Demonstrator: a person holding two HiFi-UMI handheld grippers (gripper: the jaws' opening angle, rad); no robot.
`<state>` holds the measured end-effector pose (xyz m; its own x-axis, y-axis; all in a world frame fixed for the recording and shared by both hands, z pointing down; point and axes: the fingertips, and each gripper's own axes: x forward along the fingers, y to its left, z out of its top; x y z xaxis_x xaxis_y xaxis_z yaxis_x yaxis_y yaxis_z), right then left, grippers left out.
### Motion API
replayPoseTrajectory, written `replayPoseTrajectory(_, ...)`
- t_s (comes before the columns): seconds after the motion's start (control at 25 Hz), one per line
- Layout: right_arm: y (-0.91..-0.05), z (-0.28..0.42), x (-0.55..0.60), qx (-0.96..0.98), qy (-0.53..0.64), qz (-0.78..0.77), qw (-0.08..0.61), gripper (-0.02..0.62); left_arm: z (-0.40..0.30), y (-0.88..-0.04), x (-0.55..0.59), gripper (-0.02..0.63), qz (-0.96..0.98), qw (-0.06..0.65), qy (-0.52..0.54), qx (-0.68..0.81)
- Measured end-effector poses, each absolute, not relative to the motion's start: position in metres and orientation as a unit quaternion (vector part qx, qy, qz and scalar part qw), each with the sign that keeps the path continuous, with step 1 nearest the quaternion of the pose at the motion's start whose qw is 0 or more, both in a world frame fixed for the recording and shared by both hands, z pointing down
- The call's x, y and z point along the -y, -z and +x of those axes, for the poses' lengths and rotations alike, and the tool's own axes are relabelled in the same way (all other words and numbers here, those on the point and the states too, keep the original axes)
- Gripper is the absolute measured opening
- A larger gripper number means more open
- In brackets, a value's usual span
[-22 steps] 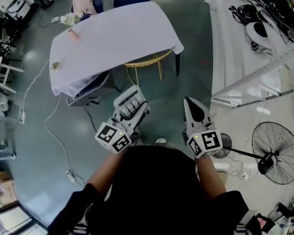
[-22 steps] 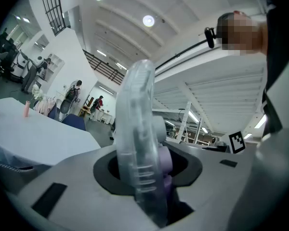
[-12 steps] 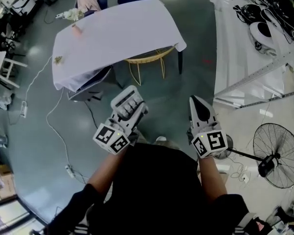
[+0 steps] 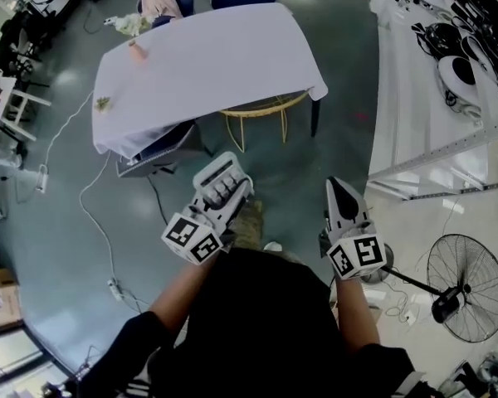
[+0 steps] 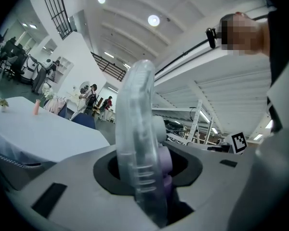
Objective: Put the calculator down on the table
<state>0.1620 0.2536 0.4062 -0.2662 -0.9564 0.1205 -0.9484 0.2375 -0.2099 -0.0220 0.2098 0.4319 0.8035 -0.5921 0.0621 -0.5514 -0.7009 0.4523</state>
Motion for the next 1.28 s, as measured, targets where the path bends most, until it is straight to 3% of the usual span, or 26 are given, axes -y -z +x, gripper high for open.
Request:
replayPoseTrajectory(0.8, -0.424, 0.119, 0.055, -0.809, 0.129, -0.573, -0.038, -0.003, -0.027, -0.499, 0.080, 0.143, 0.905, 0.311, 0.025, 0.291)
replayPoseTrajectory(1.28, -0.459, 0.118, 0.162, -0.842, 0.169, -0.510, -0.051, -0.003, -0.007, -0.641, 0.199, 0.144, 0.848, 0.418, -0.035, 0.324)
